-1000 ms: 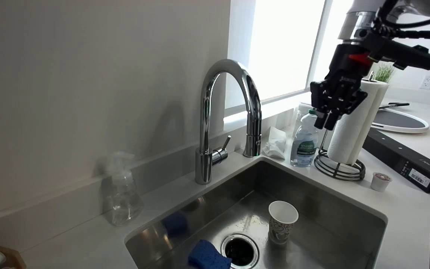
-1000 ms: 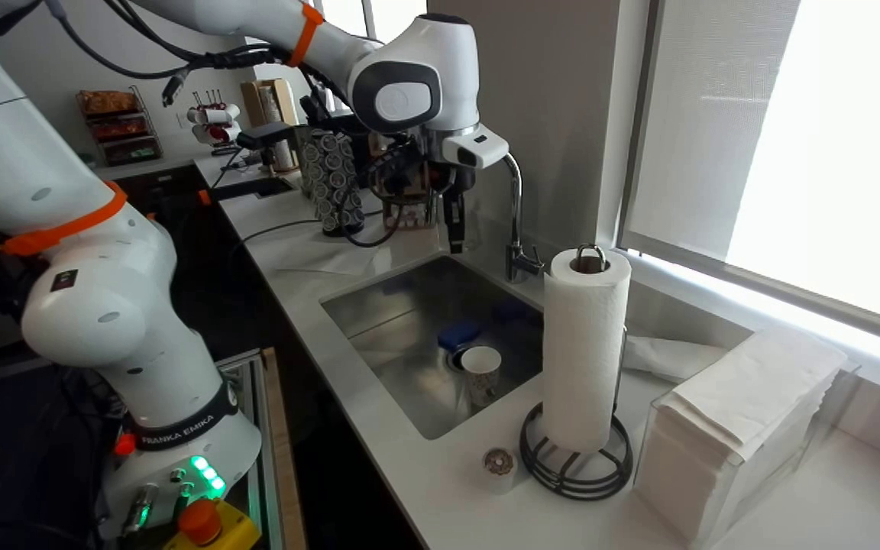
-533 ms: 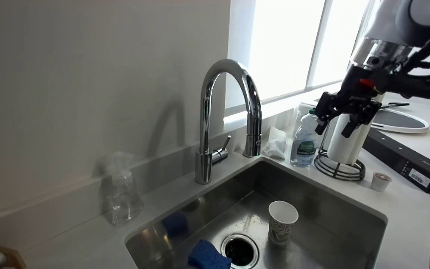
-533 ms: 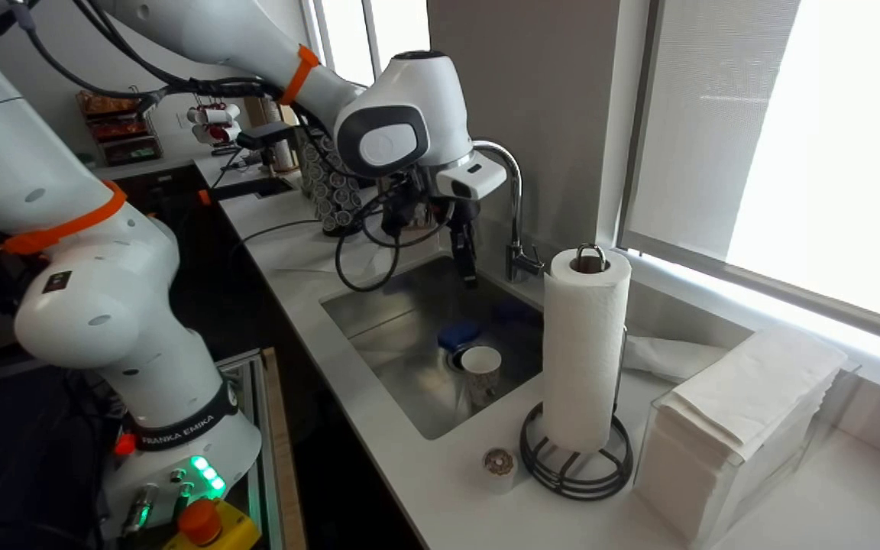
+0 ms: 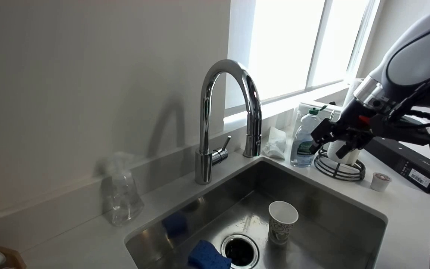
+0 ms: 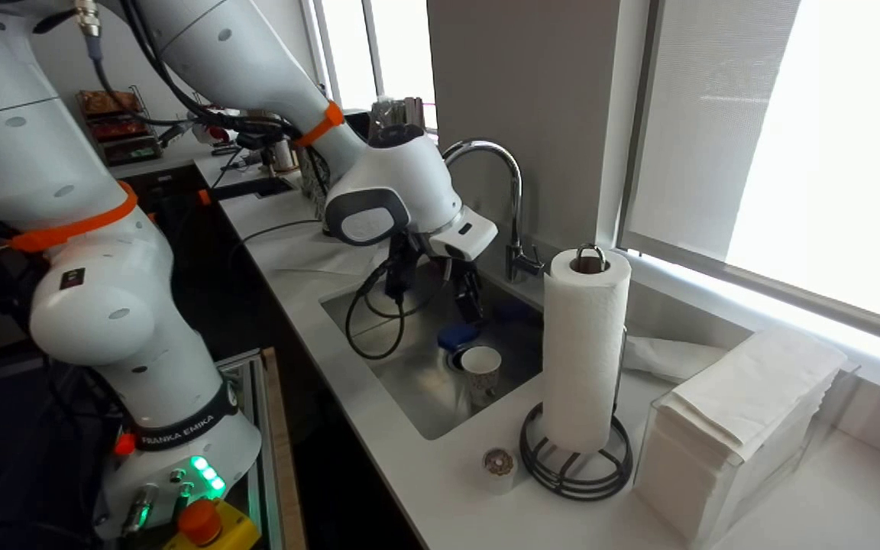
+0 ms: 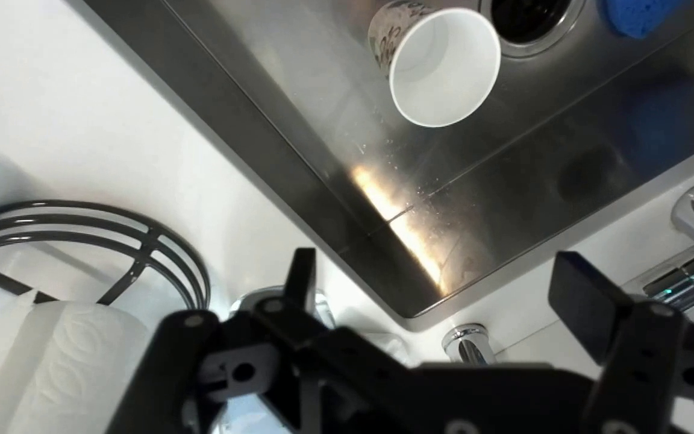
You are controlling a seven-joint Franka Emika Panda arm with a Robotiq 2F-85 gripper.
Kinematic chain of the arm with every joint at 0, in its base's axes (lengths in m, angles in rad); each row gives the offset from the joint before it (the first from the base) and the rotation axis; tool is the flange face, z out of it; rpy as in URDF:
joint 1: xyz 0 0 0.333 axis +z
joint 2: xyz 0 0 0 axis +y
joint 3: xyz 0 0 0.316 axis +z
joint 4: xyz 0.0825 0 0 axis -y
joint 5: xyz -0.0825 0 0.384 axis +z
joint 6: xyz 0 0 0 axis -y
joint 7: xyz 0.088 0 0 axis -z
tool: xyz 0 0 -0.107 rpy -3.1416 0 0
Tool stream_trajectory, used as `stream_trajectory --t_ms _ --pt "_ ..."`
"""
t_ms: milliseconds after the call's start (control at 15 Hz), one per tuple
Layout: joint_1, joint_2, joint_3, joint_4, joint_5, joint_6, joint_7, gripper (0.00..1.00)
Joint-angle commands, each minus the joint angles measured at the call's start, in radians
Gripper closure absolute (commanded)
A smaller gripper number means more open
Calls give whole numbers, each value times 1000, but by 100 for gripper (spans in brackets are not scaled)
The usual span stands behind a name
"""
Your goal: Push the faucet to the center of the sink then remove the coffee cup from the sink.
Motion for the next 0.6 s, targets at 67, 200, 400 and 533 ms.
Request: stream_trajectory --t_ms 67,200,400,533 --pt "96 25 -66 9 73 23 -56 0" --pt "119 27 -80 15 83 23 -60 0" --pt "162 68 -105 38 193 14 -133 0" --pt "189 95 -112 53 303 15 -209 0"
